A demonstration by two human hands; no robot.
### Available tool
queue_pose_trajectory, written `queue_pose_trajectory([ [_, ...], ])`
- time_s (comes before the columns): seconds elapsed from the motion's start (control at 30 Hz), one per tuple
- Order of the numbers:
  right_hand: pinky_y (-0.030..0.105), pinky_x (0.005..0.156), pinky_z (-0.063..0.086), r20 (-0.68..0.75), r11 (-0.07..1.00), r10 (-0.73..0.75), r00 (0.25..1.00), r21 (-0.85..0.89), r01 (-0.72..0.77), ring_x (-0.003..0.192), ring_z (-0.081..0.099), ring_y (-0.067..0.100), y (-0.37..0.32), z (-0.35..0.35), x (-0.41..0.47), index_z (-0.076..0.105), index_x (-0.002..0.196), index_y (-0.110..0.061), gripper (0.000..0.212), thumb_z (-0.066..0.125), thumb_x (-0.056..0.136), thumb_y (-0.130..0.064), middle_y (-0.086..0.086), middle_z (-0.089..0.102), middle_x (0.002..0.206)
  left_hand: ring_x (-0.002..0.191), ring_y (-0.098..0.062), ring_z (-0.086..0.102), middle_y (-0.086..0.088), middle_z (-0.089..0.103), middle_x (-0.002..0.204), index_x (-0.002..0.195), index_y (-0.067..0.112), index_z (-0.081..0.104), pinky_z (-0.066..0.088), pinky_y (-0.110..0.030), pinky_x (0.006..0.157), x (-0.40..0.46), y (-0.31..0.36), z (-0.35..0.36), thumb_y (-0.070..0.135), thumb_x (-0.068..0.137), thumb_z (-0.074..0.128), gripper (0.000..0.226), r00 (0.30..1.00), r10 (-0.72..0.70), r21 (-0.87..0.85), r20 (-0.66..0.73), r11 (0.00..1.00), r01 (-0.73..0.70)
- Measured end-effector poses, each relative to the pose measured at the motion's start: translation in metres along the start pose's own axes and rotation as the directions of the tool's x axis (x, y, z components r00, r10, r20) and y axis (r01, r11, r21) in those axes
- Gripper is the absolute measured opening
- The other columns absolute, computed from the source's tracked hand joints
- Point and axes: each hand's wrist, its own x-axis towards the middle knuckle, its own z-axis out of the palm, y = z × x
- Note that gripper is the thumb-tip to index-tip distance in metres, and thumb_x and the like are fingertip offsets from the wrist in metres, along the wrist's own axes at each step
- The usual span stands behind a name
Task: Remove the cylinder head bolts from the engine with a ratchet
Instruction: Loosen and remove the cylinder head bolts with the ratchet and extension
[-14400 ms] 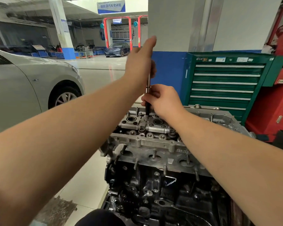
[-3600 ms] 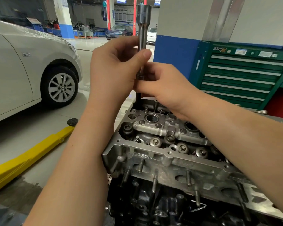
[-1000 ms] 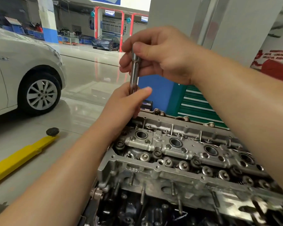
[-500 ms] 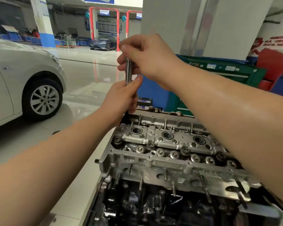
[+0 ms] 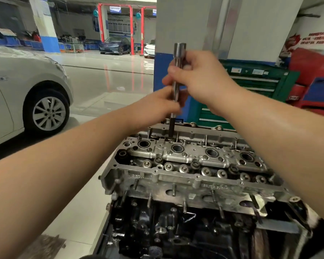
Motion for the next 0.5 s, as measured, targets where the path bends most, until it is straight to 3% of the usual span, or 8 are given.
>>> queue_pose_trajectory([
  [0.07,0.041,0.071,0.065,-0.022,0.997,0.037,0.999,0.068,-0.036,0.08,0.077,0.023,0.006,-0.002,-0.002,0.06,0.102,-0.016,0.003,0.058,0.103,-0.015,0.006,0.078,0.09,0.093,0.022,0.057,0.016,0.06,0.119,0.13,0.028,0.055,0.043,0.0,0.076,-0.007,-0.017,-0.014,0.01,0.089,0.069,0.047,1.0,-0.021,0.321,0.001,0.947,0.02],
  [0.1,0.04,0.068,0.065,-0.035,0.995,0.046,0.998,0.09,-0.043,0.079,0.077,0.022,0.008,-0.003,-0.001,0.059,0.102,-0.018,0.003,0.056,0.104,-0.016,0.005,0.078,0.091,0.093,0.028,0.052,0.017,0.057,0.123,0.134,0.032,0.053,0.039,0.002,0.074,-0.012,-0.027,-0.021,0.011,0.09,0.069,0.052,0.999,-0.041,0.405,-0.015,0.913,0.043],
  [0.13,0.038,0.067,0.065,-0.047,0.994,0.048,0.998,0.103,-0.043,0.078,0.077,0.021,0.009,-0.003,0.001,0.058,0.101,-0.019,0.005,0.056,0.104,-0.016,0.005,0.077,0.091,0.096,0.024,0.053,0.015,0.054,0.126,0.136,0.032,0.055,0.039,0.0,0.077,-0.017,-0.037,-0.027,0.013,0.09,0.07,0.052,0.997,-0.064,0.473,-0.036,0.878,0.073],
  [0.2,0.037,0.065,0.064,-0.049,0.992,0.049,0.998,0.121,-0.043,0.078,0.077,0.021,0.011,-0.002,0.005,0.057,0.099,-0.02,0.007,0.055,0.104,-0.016,0.005,0.077,0.09,0.109,-0.001,0.059,0.009,0.053,0.128,0.13,0.028,0.062,0.044,-0.019,0.093,-0.024,-0.058,-0.03,0.014,0.093,0.068,0.04,0.993,-0.096,0.561,-0.073,0.819,0.12],
  [0.27,0.043,0.069,0.065,-0.011,0.989,0.049,0.999,0.142,-0.047,0.078,0.078,0.023,0.014,0.003,0.007,0.057,0.1,-0.018,0.005,0.055,0.104,-0.016,0.006,0.078,0.089,0.121,-0.018,0.057,0.007,0.056,0.128,0.121,0.026,0.067,0.045,-0.036,0.105,-0.028,-0.074,-0.027,0.012,0.095,0.066,0.03,0.99,-0.112,0.526,-0.087,0.838,0.141],
  [0.33,0.049,0.073,0.065,0.038,0.989,0.035,0.999,0.145,-0.04,0.078,0.078,0.024,0.018,0.01,0.008,0.058,0.101,-0.018,0.004,0.056,0.104,-0.016,0.006,0.078,0.089,0.119,-0.017,0.058,0.007,0.057,0.127,0.118,0.027,0.068,0.048,-0.04,0.105,-0.029,-0.08,-0.027,0.011,0.095,0.066,0.029,0.987,-0.113,0.453,-0.113,0.879,0.153],
  [0.5,0.058,0.076,0.062,0.073,0.995,-0.017,0.997,0.103,0.009,0.077,0.077,0.023,0.024,0.019,0.013,0.057,0.101,-0.021,0.005,0.054,0.103,-0.018,0.004,0.078,0.088,0.125,-0.017,0.052,0.008,0.056,0.129,0.119,0.029,0.068,0.041,-0.044,0.114,-0.026,-0.087,-0.028,0.009,0.095,0.063,0.032,0.989,-0.084,0.477,-0.12,0.869,0.132],
])
